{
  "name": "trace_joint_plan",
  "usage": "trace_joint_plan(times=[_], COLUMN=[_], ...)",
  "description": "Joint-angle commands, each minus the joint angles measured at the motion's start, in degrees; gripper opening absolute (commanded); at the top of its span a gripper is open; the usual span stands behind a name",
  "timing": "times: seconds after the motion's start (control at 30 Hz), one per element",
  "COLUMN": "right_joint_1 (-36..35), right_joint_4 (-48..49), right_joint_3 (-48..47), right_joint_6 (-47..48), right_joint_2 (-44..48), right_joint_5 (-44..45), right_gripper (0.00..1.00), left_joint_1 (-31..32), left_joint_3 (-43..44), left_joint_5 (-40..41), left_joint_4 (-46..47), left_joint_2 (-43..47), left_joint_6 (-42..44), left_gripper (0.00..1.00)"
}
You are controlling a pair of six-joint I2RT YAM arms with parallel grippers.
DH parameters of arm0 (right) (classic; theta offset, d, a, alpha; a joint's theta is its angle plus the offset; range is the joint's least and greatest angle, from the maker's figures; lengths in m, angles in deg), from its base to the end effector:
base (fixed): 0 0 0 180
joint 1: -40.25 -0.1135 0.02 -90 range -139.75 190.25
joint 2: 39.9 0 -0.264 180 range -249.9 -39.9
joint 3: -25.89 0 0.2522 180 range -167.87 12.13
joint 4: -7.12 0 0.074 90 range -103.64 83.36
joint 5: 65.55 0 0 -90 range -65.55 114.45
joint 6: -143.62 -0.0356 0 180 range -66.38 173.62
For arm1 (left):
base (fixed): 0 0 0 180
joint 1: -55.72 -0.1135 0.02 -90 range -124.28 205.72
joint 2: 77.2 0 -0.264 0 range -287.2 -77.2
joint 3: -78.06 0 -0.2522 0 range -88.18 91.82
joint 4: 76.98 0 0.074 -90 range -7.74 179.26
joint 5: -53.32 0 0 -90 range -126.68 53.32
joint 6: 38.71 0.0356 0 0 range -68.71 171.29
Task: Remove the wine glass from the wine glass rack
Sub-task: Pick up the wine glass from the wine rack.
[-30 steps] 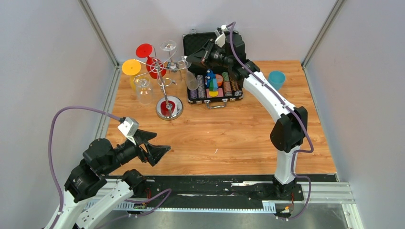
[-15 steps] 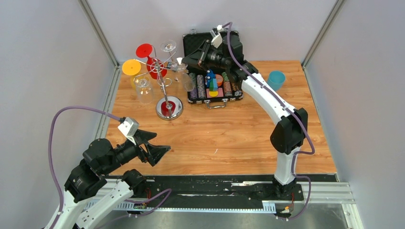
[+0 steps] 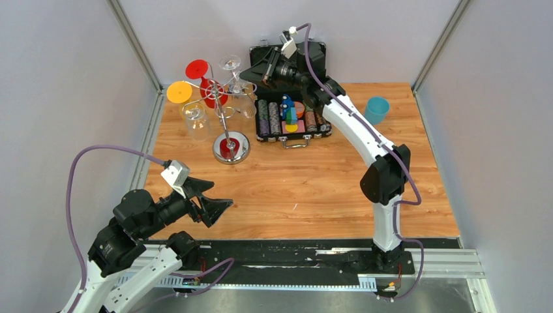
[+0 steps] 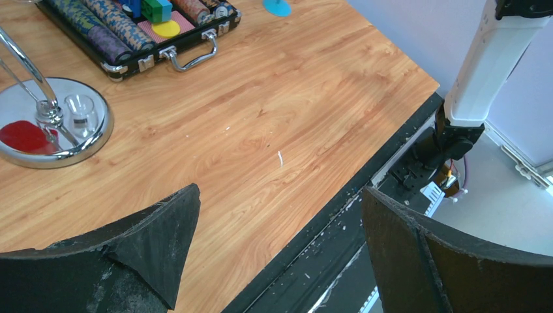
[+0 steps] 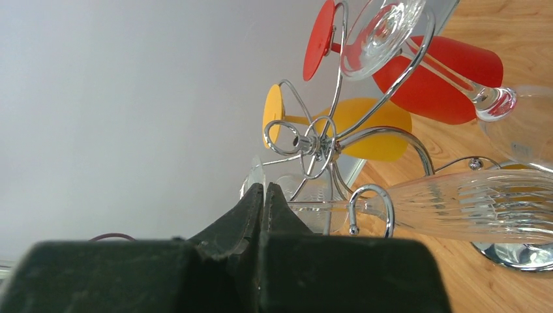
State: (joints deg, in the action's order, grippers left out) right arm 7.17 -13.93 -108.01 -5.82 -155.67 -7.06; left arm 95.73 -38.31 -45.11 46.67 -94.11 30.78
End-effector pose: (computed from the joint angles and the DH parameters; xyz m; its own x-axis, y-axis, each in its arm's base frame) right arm 0.3909 0.2769 0.4244 -0.7990 0.3557 -0.4849 -0.4222 0.2423 0.8735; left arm 0.0334 -0.0349 0.3556 -0.3816 -0.1322 -0.9148 0.6545 0.6603 -0.3684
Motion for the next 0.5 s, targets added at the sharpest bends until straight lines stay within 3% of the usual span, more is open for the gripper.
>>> trace_joint_plan(times=[0.0, 0.47], right_joint_1=[-0.17, 2.49], right_joint_4=[-0.23, -1.85], right_joint_3=[-4.63, -7.19], right_joint_6=[-1.07, -2.83], right_joint_2=[-1.83, -3.49], right_joint_5=[1.01, 3.77], right_gripper=[0.0, 0.0], left_joint_1=[-0.11, -0.06], left_joint_3=[0.25, 0.23], left_joint_5=[0.47, 0.47], left_joint_4=[0.53, 0.47], left_joint_2=[0.26, 0.3], left_joint_6=[-0.38, -0.32], left_gripper=[1.0, 1.0])
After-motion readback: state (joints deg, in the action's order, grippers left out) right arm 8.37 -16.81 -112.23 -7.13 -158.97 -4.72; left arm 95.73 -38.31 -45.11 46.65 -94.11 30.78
